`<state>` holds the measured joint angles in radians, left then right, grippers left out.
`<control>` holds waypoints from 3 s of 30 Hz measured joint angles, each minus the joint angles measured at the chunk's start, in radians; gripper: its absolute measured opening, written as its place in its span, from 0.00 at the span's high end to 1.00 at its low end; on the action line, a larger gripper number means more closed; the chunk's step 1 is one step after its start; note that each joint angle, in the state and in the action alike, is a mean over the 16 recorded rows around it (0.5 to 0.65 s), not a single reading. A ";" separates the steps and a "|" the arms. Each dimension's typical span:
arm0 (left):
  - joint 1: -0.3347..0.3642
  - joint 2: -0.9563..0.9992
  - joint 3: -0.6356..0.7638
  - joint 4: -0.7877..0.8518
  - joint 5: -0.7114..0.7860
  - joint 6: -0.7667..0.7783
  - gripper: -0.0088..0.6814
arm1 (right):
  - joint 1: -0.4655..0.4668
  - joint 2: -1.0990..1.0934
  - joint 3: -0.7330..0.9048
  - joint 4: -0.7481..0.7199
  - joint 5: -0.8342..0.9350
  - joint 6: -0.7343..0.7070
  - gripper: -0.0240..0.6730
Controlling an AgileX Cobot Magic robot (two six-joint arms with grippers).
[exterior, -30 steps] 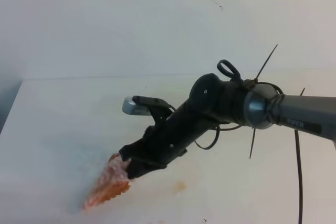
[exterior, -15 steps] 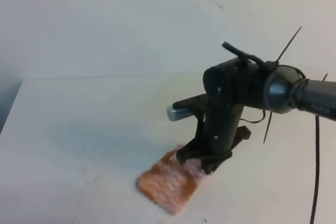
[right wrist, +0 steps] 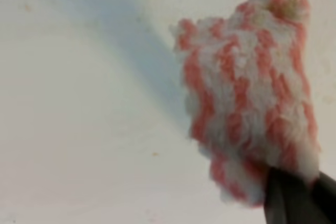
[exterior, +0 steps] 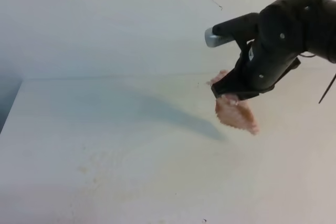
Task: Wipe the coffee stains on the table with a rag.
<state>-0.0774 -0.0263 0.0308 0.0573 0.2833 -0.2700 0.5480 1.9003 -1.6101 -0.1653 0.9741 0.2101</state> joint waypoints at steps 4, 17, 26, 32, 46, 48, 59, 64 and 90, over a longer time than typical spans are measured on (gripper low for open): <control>0.000 0.000 0.000 0.000 -0.001 0.000 0.99 | -0.003 -0.053 0.000 -0.046 -0.006 0.003 0.93; 0.000 0.000 0.000 0.000 -0.001 0.000 0.99 | 0.009 -0.103 0.004 -0.113 0.048 -0.040 0.71; 0.000 0.000 0.000 0.000 0.000 0.000 0.99 | 0.022 -0.179 0.007 -0.104 0.104 -0.067 0.73; 0.000 0.000 0.000 0.000 0.000 0.000 0.99 | 0.024 -0.309 0.015 -0.072 0.155 -0.097 0.85; 0.000 0.000 0.000 0.000 -0.002 0.000 0.99 | 0.024 -0.793 0.315 -0.021 0.104 -0.074 0.97; 0.000 0.000 0.000 0.000 -0.001 0.000 0.99 | 0.024 -0.879 0.400 -0.029 0.061 -0.054 0.97; 0.000 0.000 0.000 0.000 0.005 0.000 0.99 | 0.024 -1.293 0.844 -0.134 -0.179 0.018 0.97; 0.000 0.000 0.000 0.000 0.006 0.000 0.99 | 0.024 -1.380 0.976 -0.173 -0.228 0.020 0.97; 0.000 0.000 -0.010 0.000 0.008 0.000 0.99 | -0.141 -1.717 1.325 -0.213 -0.330 0.020 0.97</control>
<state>-0.0774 -0.0263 0.0212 0.0574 0.2913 -0.2703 0.4070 0.1836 -0.2850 -0.3785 0.6445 0.2297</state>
